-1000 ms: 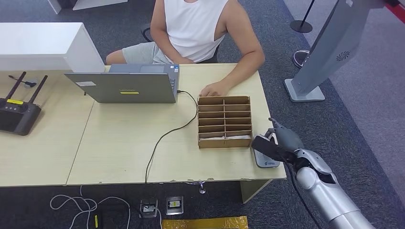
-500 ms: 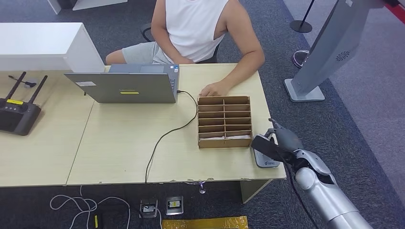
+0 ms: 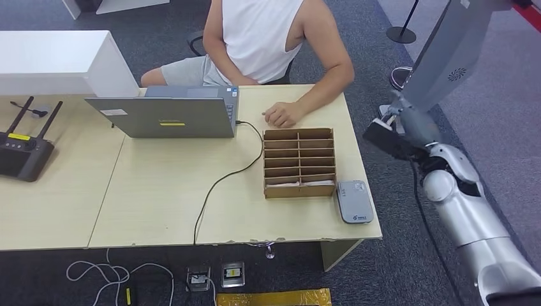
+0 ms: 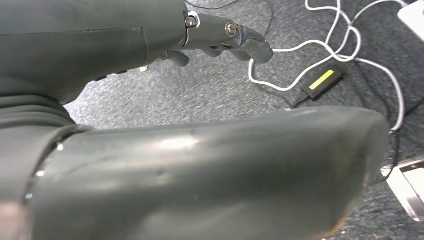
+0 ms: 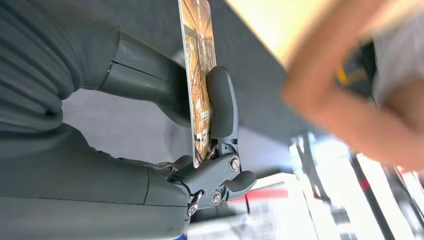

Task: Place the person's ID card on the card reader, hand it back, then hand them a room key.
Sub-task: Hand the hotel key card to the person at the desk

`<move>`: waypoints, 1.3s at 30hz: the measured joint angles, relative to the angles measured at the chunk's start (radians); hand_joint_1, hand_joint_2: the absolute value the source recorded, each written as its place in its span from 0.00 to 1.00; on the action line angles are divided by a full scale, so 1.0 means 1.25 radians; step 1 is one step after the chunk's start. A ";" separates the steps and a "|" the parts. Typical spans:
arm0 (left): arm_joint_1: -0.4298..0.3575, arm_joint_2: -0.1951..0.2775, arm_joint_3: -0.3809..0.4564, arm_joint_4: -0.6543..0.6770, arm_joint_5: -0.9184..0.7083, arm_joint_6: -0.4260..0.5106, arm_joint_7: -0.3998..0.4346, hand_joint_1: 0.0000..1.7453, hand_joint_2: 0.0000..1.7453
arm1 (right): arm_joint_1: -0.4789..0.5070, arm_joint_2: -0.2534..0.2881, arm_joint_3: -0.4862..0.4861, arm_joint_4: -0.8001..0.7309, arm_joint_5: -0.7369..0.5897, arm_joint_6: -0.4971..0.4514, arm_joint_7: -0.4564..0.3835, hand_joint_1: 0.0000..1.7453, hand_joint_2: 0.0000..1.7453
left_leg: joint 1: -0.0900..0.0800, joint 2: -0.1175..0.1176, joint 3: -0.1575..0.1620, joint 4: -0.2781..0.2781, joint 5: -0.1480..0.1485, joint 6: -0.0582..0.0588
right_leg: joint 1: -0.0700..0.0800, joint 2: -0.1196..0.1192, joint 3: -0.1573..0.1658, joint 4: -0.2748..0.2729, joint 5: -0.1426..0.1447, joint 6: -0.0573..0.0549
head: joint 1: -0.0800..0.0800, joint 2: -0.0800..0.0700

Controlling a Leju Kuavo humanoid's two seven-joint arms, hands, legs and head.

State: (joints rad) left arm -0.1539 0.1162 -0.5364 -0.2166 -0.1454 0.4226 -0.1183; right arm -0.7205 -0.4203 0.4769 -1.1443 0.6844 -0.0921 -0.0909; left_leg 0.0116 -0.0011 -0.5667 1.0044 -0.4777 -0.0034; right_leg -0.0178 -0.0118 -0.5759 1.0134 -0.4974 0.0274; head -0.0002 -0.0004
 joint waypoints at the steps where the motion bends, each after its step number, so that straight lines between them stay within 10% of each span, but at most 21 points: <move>1: -0.002 0.000 -0.002 0.000 -0.001 0.000 0.000 0.00 0.00 | -0.026 -0.001 -0.006 0.002 0.002 0.000 -0.004 1.00 1.00 | 0.000 0.000 0.000 0.000 0.000 0.000 | 0.000 0.000 0.000 0.000 0.000 0.000 | 0.000 0.000; 12: -0.027 -0.003 -0.028 -0.001 -0.023 -0.012 0.002 0.00 0.00 | -0.235 0.039 -0.012 0.117 0.055 -0.001 -0.079 1.00 1.00 | 0.001 -0.002 -0.002 0.000 0.000 0.000 | 0.001 -0.002 0.000 0.000 0.000 0.000 | 0.000 0.000; 39: -0.041 -0.004 -0.063 -0.002 -0.027 -0.018 0.015 0.00 0.00 | -0.424 0.248 0.057 0.488 0.190 -0.061 -0.087 1.00 1.00 | 0.001 -0.002 -0.002 0.000 0.000 0.000 | 0.001 -0.003 0.000 0.001 0.000 0.000 | 0.000 0.000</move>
State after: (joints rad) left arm -0.2050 0.1110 -0.6149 -0.2186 -0.1788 0.4003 -0.0997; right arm -1.2506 -0.1097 0.5485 -0.5345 0.9216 -0.1679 -0.1990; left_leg 0.0132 -0.0035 -0.5686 1.0045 -0.4772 -0.0038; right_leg -0.0161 -0.0153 -0.5760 1.0141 -0.4977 0.0270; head 0.0001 -0.0004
